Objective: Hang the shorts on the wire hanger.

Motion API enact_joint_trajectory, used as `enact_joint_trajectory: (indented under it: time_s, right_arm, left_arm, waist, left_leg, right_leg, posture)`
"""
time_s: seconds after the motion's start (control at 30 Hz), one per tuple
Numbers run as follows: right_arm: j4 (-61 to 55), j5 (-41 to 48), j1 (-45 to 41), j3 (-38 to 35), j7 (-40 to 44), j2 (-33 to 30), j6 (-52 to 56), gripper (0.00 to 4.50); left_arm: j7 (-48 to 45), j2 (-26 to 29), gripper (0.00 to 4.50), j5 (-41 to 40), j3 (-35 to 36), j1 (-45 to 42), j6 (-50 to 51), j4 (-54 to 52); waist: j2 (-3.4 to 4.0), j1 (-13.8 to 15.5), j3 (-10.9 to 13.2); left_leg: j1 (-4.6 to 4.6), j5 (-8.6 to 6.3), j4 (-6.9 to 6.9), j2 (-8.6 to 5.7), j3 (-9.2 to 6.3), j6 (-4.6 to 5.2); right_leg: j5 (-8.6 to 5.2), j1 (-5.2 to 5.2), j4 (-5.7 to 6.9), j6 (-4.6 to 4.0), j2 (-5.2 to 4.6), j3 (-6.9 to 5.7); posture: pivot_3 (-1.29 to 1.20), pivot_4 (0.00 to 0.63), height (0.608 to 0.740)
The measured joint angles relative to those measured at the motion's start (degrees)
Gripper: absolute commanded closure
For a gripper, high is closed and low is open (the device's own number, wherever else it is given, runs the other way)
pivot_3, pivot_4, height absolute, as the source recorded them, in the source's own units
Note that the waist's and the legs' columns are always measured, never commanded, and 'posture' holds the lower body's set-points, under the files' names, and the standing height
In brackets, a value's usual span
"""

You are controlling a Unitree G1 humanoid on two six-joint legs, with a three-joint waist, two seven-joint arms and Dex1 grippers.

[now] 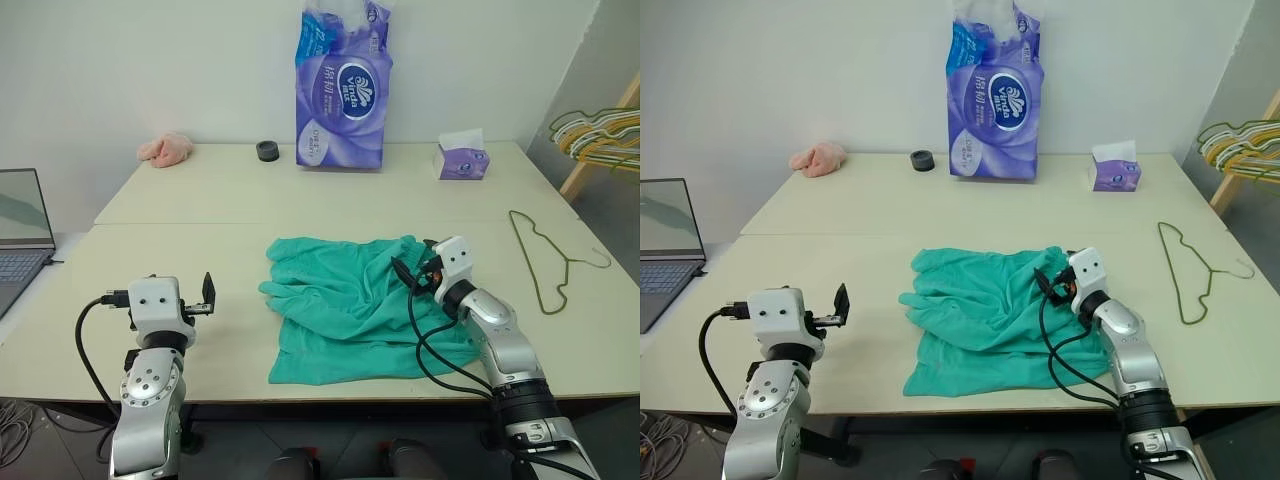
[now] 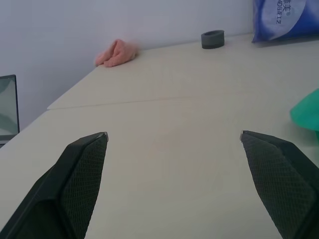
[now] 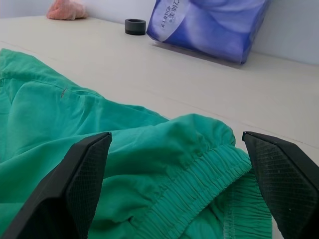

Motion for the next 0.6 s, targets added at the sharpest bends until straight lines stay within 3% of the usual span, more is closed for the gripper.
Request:
enact_joint_trajectory:
  time_s: [0.6]
  right_arm:
    - [0.0, 1.02, 0.01, 0.01, 1.78, 0.1, -0.3, 0.01]
  left_arm:
    - [-3.95, 0.55, 0.0, -0.43, -1.99, 1.47, -1.92, 0.04]
  waist:
    - [-0.01, -0.1, 0.0]
  left_leg:
    - [0.15, -0.01, 0.0, 0.04, 0.23, 0.02]
  right_leg:
    - [0.05, 0.03, 0.0, 0.03, 0.03, 0.25]
  posture:
    - [-0.09, 0.021, 0.74]
